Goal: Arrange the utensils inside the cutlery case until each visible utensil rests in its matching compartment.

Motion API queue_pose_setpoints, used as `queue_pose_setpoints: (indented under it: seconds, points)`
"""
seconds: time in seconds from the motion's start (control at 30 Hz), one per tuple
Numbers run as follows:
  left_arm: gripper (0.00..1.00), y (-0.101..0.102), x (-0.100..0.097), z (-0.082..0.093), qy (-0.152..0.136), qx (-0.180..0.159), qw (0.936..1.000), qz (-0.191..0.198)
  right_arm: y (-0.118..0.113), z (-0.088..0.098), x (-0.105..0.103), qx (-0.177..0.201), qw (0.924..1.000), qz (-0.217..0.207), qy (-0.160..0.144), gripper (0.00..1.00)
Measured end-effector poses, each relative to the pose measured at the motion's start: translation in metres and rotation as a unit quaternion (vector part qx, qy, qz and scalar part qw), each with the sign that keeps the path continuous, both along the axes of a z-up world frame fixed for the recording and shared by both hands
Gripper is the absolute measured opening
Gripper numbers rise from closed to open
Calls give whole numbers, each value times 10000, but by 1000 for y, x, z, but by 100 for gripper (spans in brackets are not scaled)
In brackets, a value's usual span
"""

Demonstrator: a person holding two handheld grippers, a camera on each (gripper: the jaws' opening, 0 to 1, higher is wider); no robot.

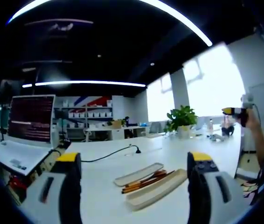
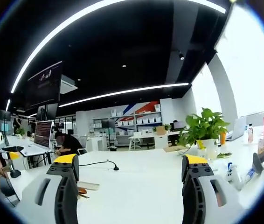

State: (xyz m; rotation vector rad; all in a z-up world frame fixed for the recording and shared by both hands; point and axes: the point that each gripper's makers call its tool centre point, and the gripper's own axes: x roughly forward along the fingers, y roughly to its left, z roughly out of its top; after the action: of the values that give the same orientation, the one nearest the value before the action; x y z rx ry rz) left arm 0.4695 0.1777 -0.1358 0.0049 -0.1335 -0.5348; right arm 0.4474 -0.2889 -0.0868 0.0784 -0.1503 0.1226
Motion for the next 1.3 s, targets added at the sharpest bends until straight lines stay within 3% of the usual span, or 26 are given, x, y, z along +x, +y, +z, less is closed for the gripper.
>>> queue_pose_setpoints:
  seconds: [0.4, 0.53, 1.0, 1.3]
  points:
    - [100, -9, -1, -3, 0, 64, 9999, -112, 31, -2, 36, -250, 9987, 338, 286, 95]
    - [100, -7, 0, -3, -6, 73, 9999, -81, 44, -8, 46, -474, 9965, 484, 494, 96]
    - [100, -3, 5, -7, 76, 4, 9999, -66, 88, -3, 70, -577, 9897, 1142, 636, 95]
    - [100, -1, 10, -10, 82, 24, 9999, -89, 124, -4, 87, -854, 9815, 1523, 779, 96]
